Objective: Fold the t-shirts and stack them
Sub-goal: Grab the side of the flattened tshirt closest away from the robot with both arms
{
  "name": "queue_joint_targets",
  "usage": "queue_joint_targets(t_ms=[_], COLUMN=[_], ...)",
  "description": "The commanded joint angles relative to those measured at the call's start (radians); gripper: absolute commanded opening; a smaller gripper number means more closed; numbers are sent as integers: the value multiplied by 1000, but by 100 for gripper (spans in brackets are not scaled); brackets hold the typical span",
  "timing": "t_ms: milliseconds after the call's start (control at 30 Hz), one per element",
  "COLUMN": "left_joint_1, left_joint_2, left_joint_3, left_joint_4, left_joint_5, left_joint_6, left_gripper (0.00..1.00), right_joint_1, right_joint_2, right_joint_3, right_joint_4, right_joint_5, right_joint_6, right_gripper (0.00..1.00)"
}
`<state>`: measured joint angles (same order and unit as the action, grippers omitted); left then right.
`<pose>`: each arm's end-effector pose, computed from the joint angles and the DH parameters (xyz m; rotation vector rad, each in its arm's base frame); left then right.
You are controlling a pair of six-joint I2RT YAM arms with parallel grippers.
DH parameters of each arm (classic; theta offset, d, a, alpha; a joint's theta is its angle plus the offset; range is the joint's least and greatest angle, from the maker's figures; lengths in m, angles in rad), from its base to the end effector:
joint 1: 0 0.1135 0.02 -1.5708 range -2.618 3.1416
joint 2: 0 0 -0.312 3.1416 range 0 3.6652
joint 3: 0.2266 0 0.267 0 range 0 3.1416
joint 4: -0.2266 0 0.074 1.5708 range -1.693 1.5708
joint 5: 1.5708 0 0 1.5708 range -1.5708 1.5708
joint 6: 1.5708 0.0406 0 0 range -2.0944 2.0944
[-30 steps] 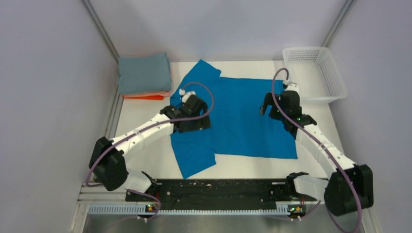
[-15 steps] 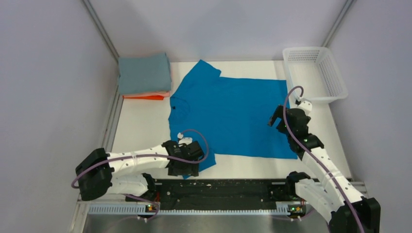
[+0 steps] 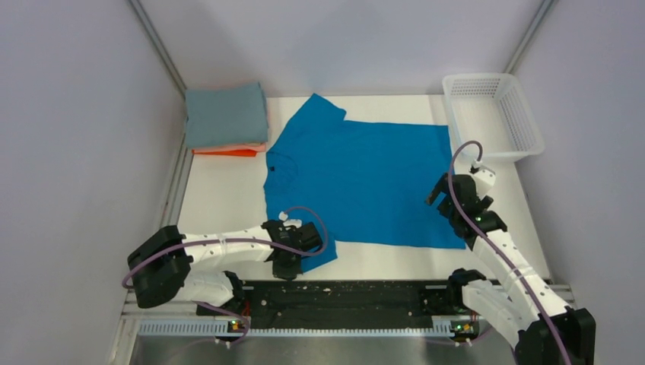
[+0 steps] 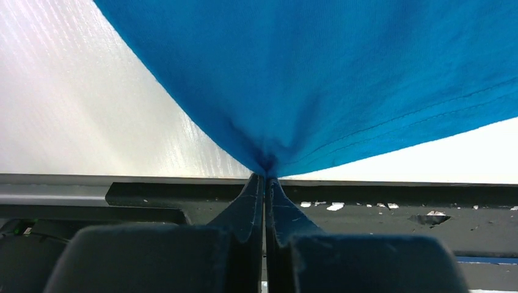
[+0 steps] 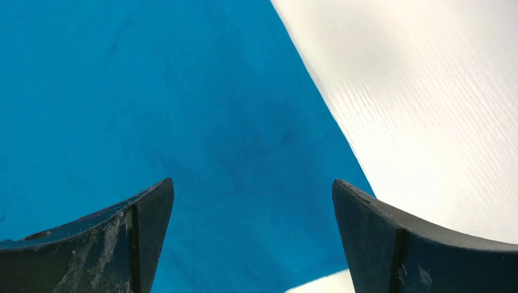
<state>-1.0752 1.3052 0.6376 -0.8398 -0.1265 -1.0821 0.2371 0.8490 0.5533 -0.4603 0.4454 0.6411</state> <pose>0.0933 -0.1619 0.1865 -0.0164 3.0002 0.0059 0.1603 0.0207 0.2534 0.6604 2.1392 -0.0479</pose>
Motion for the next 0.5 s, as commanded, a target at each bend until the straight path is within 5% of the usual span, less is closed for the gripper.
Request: queue_joint_targets(t_ms=[0,467], left_joint_1=[-2,102], left_joint_2=[-15,-108], left_joint_3=[12,66], left_joint_4=[109,251], left_joint_5=[-54,-9], left_joint_6=[16,184], left_gripper=[0,0], right_joint_1=[-6,-7], right_joint_2=[-62,-285], right_joint_3=[29,-205], right_joint_4=[-175,-260], right_joint_5=[32,-36], right_joint_6=[149,458], right_gripper=[99,98])
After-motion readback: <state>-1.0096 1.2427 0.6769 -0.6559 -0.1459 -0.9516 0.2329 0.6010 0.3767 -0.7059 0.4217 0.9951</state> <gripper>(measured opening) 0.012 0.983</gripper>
